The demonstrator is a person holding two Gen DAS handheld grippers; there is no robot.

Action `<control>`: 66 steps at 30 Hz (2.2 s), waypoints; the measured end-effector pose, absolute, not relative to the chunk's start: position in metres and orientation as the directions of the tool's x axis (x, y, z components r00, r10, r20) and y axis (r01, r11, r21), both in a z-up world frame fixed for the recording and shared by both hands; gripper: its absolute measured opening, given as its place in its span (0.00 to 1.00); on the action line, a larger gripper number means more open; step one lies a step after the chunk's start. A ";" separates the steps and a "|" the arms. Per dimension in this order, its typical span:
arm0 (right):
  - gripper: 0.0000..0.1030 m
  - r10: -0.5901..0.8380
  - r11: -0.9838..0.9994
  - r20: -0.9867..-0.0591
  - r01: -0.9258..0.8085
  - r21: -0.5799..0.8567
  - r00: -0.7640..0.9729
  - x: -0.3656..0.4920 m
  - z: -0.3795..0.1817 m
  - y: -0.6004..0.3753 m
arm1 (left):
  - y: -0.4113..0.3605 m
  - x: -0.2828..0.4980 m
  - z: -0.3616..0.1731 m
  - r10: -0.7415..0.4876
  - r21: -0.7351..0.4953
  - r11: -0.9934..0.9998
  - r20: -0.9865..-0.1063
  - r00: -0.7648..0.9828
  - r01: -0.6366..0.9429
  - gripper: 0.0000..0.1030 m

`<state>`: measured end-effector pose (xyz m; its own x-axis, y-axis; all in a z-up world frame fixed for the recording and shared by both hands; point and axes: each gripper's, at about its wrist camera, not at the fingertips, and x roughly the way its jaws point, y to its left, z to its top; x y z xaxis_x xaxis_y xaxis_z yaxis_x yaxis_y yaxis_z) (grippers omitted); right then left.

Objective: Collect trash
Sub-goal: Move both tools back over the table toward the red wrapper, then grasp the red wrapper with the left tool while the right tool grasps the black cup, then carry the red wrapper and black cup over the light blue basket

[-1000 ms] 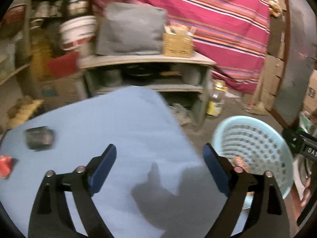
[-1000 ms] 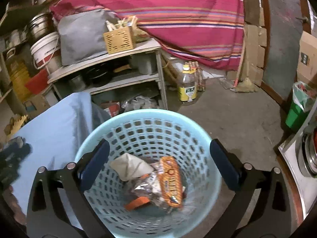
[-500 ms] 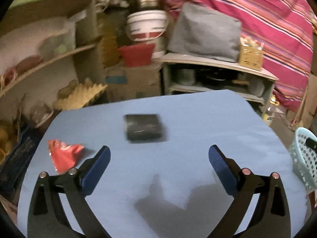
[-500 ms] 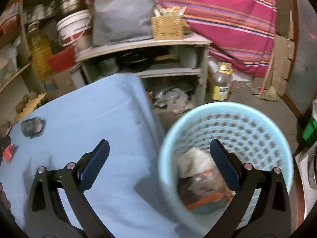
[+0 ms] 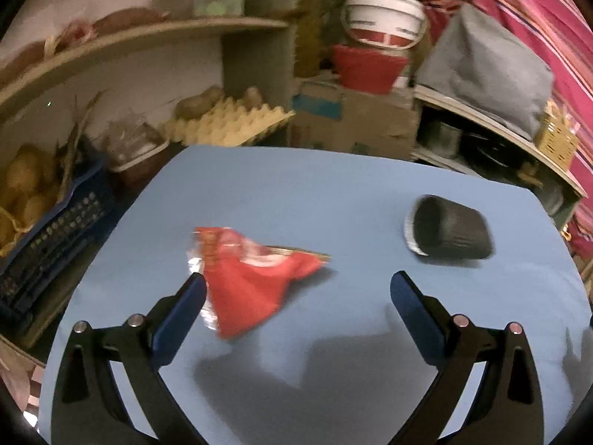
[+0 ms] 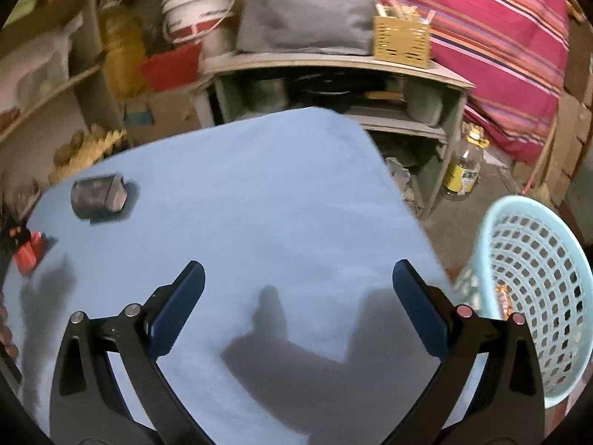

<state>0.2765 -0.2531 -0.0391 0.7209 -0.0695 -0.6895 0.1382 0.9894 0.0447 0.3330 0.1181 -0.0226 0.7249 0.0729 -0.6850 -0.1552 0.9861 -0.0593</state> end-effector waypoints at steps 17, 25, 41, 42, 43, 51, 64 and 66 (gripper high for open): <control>0.96 0.057 0.995 -0.695 -0.094 -0.016 0.717 0.358 -0.035 -0.115 | 0.162 0.373 -0.059 -0.019 -0.136 0.982 -0.760 0.649 -0.131 0.69; 0.96 0.114 0.988 -0.709 -0.156 0.006 0.696 0.405 -0.036 -0.051 | 0.174 0.373 -0.057 -0.049 -0.164 0.980 -0.746 0.664 -0.113 0.48; 0.93 -0.021 0.980 -0.771 -0.140 -0.142 0.637 0.447 -0.070 -0.012 | 0.214 0.352 -0.025 0.056 -0.106 0.978 -0.704 0.708 -0.182 0.47; 0.81 -0.019 0.978 -0.769 -0.147 -0.146 0.639 0.445 -0.071 -0.012 | 0.211 0.351 -0.023 0.060 -0.095 0.980 -0.701 0.711 -0.176 0.47; 0.73 -0.004 0.978 -0.774 -0.161 -0.136 0.633 0.445 -0.072 -0.013 | 0.207 0.352 -0.022 0.067 -0.079 0.982 -0.697 0.714 -0.169 0.47; 0.73 0.054 0.980 -0.744 -0.178 -0.088 0.666 0.417 -0.049 -0.037 | 0.191 0.345 -0.009 0.063 -0.072 0.986 -0.679 0.732 -0.152 0.47; 0.73 -0.113 0.993 -0.638 0.057 -0.107 0.762 0.278 0.014 -0.216 | 0.120 0.318 0.018 0.000 -0.082 0.994 -0.649 0.761 -0.070 0.47; 0.73 -0.139 0.990 -0.638 0.095 -0.103 0.757 0.260 0.015 -0.245 | 0.101 0.314 0.024 -0.022 -0.081 0.996 -0.641 0.767 -0.040 0.47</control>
